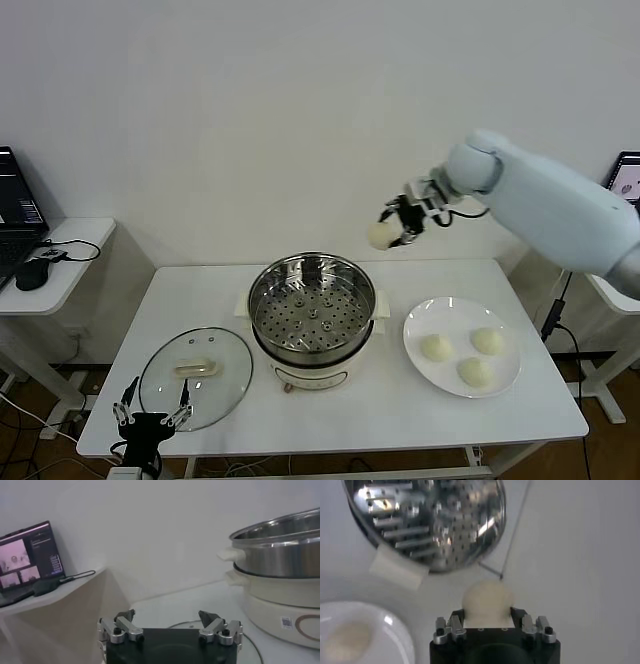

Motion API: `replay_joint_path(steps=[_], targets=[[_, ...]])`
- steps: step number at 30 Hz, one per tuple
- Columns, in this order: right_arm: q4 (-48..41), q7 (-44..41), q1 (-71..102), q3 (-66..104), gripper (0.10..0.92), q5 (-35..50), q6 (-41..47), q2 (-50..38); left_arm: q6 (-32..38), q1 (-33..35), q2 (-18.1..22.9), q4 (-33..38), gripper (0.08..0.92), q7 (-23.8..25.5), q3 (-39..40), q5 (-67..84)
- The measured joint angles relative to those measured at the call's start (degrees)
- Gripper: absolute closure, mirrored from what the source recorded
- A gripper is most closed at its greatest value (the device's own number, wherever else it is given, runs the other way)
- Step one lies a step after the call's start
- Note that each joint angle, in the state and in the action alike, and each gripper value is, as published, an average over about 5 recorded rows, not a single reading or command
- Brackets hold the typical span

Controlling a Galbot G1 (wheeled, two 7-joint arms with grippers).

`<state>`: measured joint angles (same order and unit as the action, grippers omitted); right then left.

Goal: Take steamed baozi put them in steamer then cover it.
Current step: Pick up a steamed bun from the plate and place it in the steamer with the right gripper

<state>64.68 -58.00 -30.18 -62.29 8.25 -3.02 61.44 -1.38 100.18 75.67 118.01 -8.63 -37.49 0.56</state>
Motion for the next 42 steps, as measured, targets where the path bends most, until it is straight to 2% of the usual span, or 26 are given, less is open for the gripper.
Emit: replay_joint_path(steps=[7,16,31,42], targets=[[-1.53,1.30,-0.59,-5.05,0.429,-0.72,-4.41,6.66,0.01,-0.20,0.24,0.14,0.177,0.01,-0.09,0.51],[-4.59,3.71,1.56,-8.07,0.415,-8.34,-11.60,11.89,0.01,-0.25,0.42,0.27,0.177,0.01,-1.08,1.32],[-11.90,8.72,6.16,-7.53,0.404,-22.14,-22.23,16.74,0.02,-0.69,0.52,-0.19,0.177,0.00,-1.39,1.67],[-15.63,11.06,7.88,-6.09,0.366,-26.91,-26.01,18.96,0.02,-0.82,0.62,-0.10,0.177,0.00,-1.50,1.64]])
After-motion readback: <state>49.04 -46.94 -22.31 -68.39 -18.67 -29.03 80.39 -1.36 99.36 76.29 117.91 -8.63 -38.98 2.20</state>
